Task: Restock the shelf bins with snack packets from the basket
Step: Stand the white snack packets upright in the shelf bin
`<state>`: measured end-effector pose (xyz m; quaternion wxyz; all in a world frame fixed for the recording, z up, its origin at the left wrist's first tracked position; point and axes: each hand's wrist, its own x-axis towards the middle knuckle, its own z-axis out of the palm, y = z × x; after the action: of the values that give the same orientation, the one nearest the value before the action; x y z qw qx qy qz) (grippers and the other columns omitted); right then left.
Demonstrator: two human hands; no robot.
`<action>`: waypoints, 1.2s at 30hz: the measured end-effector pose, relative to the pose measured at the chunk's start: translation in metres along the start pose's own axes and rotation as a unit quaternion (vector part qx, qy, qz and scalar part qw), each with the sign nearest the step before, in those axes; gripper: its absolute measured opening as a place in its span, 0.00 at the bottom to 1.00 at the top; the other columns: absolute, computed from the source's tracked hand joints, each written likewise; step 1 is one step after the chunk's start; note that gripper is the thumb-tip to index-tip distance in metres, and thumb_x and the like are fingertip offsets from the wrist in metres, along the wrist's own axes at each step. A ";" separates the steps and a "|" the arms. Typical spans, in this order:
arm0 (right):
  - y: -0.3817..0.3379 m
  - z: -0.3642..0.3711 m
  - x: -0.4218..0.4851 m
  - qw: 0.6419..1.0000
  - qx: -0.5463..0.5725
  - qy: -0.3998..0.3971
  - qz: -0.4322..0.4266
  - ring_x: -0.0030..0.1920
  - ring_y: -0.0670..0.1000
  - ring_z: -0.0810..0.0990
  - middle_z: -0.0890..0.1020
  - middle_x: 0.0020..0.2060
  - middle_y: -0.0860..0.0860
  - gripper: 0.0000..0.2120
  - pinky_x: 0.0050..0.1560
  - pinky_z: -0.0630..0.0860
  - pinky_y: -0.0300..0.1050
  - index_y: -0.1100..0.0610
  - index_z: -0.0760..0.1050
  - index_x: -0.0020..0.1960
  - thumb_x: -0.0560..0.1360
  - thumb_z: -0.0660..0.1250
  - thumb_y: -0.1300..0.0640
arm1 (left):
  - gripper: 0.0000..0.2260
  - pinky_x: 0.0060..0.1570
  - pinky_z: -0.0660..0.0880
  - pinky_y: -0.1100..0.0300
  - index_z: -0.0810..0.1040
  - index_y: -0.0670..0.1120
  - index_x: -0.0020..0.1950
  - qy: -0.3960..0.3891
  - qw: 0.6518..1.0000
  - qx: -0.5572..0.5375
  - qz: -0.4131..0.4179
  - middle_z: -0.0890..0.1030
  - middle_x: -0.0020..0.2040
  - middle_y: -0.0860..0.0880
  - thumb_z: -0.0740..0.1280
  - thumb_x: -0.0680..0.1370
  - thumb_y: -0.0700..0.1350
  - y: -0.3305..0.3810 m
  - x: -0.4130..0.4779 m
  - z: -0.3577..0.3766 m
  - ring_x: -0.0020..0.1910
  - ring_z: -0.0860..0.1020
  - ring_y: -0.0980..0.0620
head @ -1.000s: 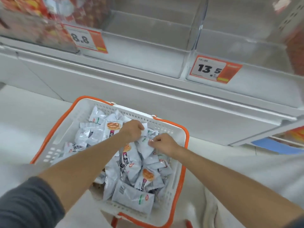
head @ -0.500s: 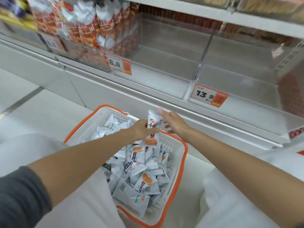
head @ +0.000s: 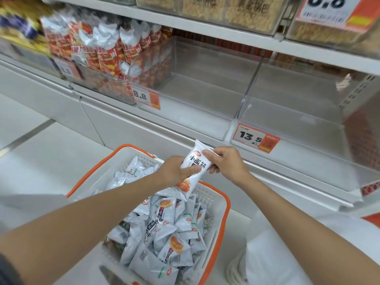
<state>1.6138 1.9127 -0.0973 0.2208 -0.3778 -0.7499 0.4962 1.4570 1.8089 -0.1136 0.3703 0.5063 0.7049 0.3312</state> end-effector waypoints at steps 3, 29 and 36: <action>0.004 0.001 -0.002 1.000 0.007 0.008 0.014 0.24 0.47 0.78 0.82 0.25 0.51 0.15 0.28 0.74 0.39 0.57 0.80 0.35 0.78 0.68 0.53 | 0.22 0.26 0.63 0.67 0.69 0.48 0.29 0.026 1.000 -0.005 -0.006 0.70 0.21 0.56 0.59 0.81 0.55 0.005 -0.004 0.003 0.21 0.67 0.61; -0.059 -0.158 -0.014 0.957 0.232 0.165 0.060 0.43 0.54 0.85 0.86 0.46 0.58 0.08 0.48 0.80 0.47 0.64 0.79 0.52 0.75 0.70 0.63 | 0.18 0.37 0.66 0.54 0.75 0.42 0.37 0.103 0.977 0.031 0.182 0.78 0.36 0.44 0.61 0.81 0.51 0.211 0.097 0.026 0.37 0.74 0.47; -0.029 -0.206 0.060 0.961 0.162 0.212 0.075 0.41 0.51 0.83 0.83 0.49 0.58 0.10 0.35 0.80 0.35 0.66 0.78 0.56 0.74 0.70 0.68 | 0.14 0.60 0.74 0.53 0.78 0.39 0.62 0.101 0.984 -0.130 0.072 0.80 0.60 0.42 0.66 0.80 0.45 0.224 0.186 0.056 0.59 0.78 0.43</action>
<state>1.7116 2.0725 0.0107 0.3953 -0.4885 -0.5648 0.5349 1.5708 2.0528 0.0120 0.3348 0.4672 0.6509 0.4959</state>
